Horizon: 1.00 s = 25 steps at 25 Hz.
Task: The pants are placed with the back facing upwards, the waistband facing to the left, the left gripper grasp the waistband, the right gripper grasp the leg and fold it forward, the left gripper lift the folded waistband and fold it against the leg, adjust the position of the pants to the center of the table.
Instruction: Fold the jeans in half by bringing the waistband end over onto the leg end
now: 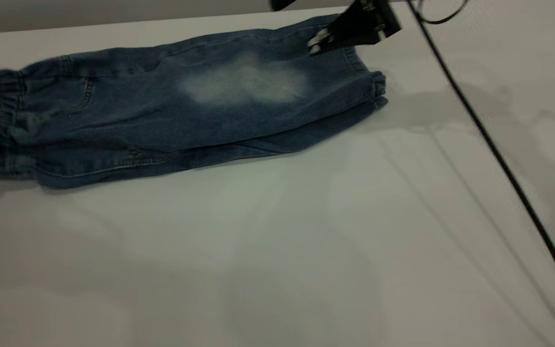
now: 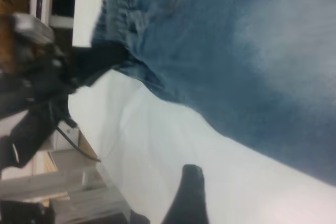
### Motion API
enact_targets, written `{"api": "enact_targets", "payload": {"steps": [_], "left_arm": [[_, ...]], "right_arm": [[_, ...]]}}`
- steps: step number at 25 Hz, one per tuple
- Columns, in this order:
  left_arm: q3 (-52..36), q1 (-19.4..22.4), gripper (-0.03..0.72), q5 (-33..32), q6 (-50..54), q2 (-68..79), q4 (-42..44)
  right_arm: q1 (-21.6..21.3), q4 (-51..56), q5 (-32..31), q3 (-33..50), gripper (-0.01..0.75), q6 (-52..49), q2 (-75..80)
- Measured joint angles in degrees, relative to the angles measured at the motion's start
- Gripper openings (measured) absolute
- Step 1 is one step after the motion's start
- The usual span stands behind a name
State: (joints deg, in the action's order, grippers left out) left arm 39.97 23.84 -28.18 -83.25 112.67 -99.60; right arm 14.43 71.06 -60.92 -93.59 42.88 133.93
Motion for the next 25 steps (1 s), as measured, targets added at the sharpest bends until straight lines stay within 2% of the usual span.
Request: {"api": "enact_targets", "payload": {"steps": [4,12,17,25], "left_arm": [[-4.2,-0.1,0.147,-0.1,4.2,-9.0,3.8],[-10.4,-0.1,0.147,-2.9,16.2,-25.9,16.7],[-10.4,-0.1,0.147,-7.9,23.7,-34.9,23.6],[-10.4,-0.1,0.147,-9.6,29.8,-45.8,29.7]], "right_arm": [[4.4,1.4,6.9,0.0,0.575,-0.5,0.0],[12.1,2.3,14.8,-2.9,0.574,-0.3,0.0],[15.7,1.8,15.8,-7.3,0.574,-1.4,1.7],[20.3,1.4,11.8,-16.8,0.574,-7.0,10.3]]}}
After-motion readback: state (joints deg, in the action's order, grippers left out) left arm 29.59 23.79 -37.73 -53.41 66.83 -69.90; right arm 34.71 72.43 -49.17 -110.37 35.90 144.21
